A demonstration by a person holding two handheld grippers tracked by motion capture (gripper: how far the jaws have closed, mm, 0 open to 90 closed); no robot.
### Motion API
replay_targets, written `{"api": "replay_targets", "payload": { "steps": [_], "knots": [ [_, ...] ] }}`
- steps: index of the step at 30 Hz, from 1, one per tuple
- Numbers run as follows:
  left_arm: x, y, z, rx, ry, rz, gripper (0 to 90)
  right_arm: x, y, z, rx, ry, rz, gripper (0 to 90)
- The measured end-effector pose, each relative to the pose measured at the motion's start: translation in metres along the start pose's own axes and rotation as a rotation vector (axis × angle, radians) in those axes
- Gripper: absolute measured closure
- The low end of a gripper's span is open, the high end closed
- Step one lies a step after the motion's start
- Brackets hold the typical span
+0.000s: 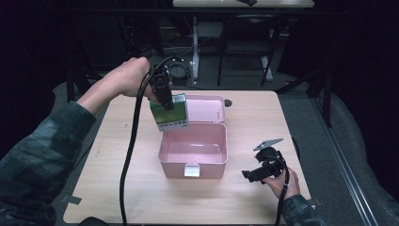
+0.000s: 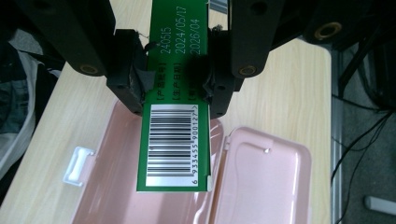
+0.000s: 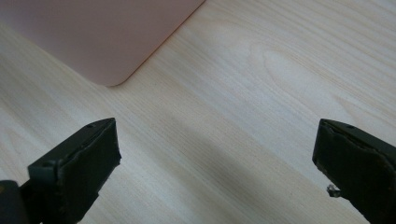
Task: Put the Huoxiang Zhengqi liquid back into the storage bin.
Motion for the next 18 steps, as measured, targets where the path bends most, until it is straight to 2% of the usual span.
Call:
{"api": "replay_targets", "payload": {
  "steps": [5, 18],
  "knots": [
    [0.006, -0.004, 0.002, -0.01, -0.011, 0.008, 63.8, 0.0, 0.0, 0.0, 0.002, 0.0, -0.001, 0.0],
    [0.014, -0.033, 0.007, -0.056, -0.029, 0.006, 63.8, 0.0, 0.0, -0.001, 0.001, 0.0, -0.004, 0.0]
  ]
}}
Point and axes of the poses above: each handheld gripper's, and its own axes: y roughly backward along the jaws, x roughly out of its top, z roughly to its right, the point moved 1 cm from there along -y, roughly forward along the jaws, and after that the axes turned 1 degree about -y, right-handed, at the moved point
